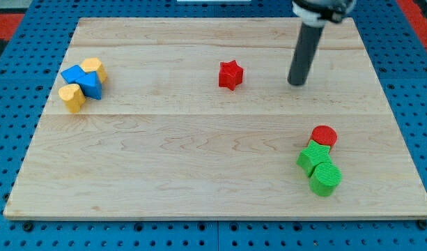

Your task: Place the red star diagonally to the top of the green star

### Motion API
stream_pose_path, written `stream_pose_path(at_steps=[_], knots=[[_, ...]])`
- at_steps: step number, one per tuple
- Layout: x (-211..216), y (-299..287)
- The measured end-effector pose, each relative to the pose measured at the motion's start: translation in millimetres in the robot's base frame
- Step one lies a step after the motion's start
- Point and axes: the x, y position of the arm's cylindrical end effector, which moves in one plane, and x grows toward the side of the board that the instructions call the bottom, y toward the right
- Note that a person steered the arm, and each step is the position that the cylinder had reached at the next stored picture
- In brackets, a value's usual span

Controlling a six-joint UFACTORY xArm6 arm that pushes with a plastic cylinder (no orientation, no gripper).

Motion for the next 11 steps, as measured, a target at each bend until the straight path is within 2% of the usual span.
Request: stream_pose_path(at_steps=[1,2,4,5,6,7,9,10,11], knots=[[-35.6,-64.0],[-0.9,-114.9],[51.2,-81.6],[-9.0,-92.3],[-8.1,-145.9],[38.3,-149.1],[85.9,-57.9],[127.9,-28.9],[106.1,-38.5]])
